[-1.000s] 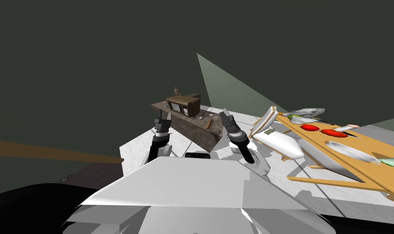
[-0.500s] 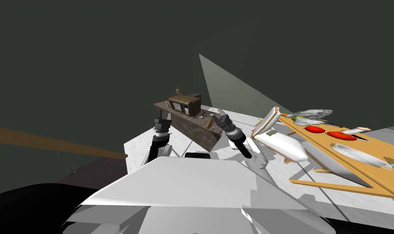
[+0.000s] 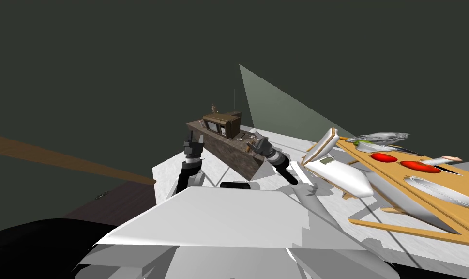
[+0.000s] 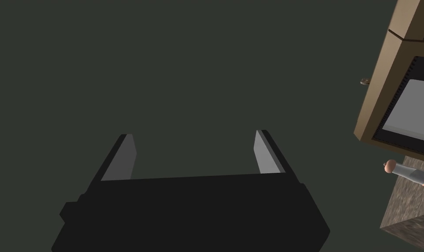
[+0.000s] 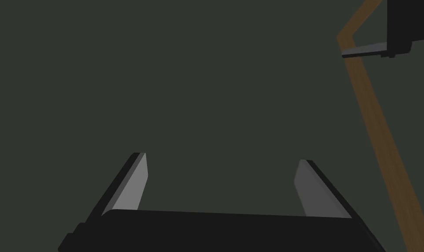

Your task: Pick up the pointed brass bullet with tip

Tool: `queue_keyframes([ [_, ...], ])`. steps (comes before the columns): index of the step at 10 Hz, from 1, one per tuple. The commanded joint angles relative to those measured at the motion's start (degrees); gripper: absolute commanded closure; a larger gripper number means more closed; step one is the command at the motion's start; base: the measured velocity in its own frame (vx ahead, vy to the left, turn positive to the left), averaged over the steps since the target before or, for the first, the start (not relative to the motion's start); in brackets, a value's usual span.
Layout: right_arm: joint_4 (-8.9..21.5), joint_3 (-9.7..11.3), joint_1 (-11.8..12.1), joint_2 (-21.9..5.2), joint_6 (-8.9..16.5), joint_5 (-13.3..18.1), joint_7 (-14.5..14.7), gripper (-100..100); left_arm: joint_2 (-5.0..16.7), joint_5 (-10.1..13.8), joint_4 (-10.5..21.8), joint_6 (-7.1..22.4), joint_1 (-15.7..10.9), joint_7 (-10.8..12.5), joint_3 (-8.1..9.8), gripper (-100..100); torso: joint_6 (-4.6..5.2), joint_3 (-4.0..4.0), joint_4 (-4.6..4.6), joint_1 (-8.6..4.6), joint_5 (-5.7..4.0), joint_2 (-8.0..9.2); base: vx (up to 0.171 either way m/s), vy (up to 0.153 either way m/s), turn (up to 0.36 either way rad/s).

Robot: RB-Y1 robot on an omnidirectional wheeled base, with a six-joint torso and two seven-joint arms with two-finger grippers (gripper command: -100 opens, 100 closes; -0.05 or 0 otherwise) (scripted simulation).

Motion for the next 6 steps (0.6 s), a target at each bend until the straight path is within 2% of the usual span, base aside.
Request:
queue_keyframes([
  [1, 0.3, 0.5, -0.4, -0.1, 0.1, 1.7, 0.2, -100, 0.0, 0.0, 0.0, 0.0, 0.0, 0.0, 0.0, 0, 0.0, 0.0, 0.0, 0.0, 0.0, 0.0, -0.011, -0.007, -0.003],
  [2, 1.7, 1.1, -2.0, -1.9, -0.9, 4.0, 0.7, -100, 0.0, 0.0, 0.0, 0.0, 0.0, 0.0, 0.0, 0, 0.0, -0.02, -0.01, 0.05, 0.01, -0.03, -0.021, -0.008, 0.107],
  [3, 1.7, 1.1, -2.0, -1.9, -0.9, 5.4, 0.7, -100, 0.0, 0.0, 0.0, 0.0, 0.0, 0.0, 0.0, 0, -0.02, -0.02, -0.01, 0.06, 0.02, -0.03, -0.022, -0.016, 0.051],
  [4, 3.2, 1.7, -3.5, -3.7, -2.0, 7.1, 1.2, -100, 0.0, 0.0, 0.0, 0.0, 0.0, 0.0, 0.0, 0, 0.01, -0.01, -0.01, 0.03, 0.01, -0.02, -0.023, -0.02, 0.066],
  [5, 3.2, 1.7, -3.5, -3.7, -2.0, 8.8, 1.2, -100, 0.0, 0.0, 0.0, 0.0, 0.0, 0.0, 0.0, 0, -0.01, -0.02, -0.01, 0.01, 0.01, -0.03, -0.017, -0.024, 0.069],
  [6, 4.8, 2.4, -5.1, -5.6, -3.2, 10.6, 1.7, -100, 0.0, 0.0, 0.0, 0.0, 0.0, 0.0, 0.0, 0, 0.0, -0.02, -0.01, 0.01, 0.0, -0.03, -0.016, -0.02, 0.117],
])
